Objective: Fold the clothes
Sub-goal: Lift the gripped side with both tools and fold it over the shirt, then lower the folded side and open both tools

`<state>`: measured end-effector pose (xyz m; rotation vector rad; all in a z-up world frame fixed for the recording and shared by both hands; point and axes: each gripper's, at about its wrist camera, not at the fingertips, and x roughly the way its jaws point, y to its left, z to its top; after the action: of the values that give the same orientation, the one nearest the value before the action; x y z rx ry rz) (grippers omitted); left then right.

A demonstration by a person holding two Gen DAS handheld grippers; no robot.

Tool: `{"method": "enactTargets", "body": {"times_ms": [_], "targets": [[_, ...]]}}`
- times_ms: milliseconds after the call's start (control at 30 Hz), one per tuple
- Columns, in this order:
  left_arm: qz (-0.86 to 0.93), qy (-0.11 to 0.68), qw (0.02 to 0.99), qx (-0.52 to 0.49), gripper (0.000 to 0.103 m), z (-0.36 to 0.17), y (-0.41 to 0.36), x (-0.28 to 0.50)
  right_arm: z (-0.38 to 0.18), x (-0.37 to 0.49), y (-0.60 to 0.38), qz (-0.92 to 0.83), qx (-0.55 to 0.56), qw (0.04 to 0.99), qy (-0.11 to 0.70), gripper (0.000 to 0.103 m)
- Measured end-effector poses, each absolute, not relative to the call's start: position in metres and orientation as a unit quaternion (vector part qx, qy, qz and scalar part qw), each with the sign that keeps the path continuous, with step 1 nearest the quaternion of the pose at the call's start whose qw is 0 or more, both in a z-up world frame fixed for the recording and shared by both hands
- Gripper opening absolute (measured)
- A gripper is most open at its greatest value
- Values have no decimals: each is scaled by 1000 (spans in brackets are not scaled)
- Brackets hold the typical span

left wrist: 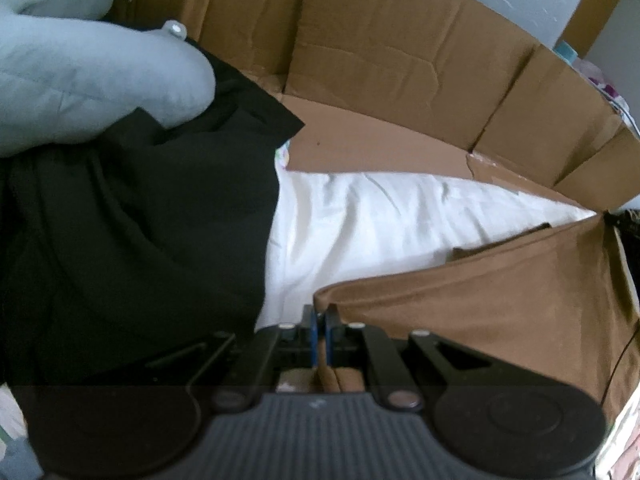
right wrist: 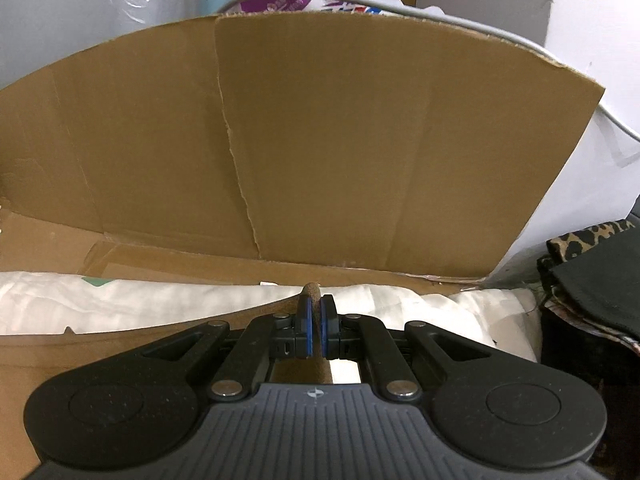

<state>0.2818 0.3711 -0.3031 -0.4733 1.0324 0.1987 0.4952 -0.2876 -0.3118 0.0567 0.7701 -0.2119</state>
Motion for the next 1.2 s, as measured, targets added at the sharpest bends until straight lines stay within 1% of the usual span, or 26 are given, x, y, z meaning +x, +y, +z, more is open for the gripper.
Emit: {"method": "enactTargets", "body": {"times_ms": [533,800,867,900,967,1200], "targets": [[100,496,839,-197,4,-316,375,294,-321,513,-288,-101,25,920,378,2],[98,512,831,-195,4,-340,379,301,-331,519,-286,-105,23,914,391,2],[103,523,824,-193,6,-344,378,301,-335,522,-288,-96,39,910,400,3],[106,529,821,-188,10,-344,377,301,-334,521,-289,-92,46,909,404,4],[108,528,823,-179,12,-339,374,299,-330,517,-289,-92,50,910,401,6],[92,507,837,-182,13,-308,358,284,-297,483,-285,-72,42,920,384,7]]}}
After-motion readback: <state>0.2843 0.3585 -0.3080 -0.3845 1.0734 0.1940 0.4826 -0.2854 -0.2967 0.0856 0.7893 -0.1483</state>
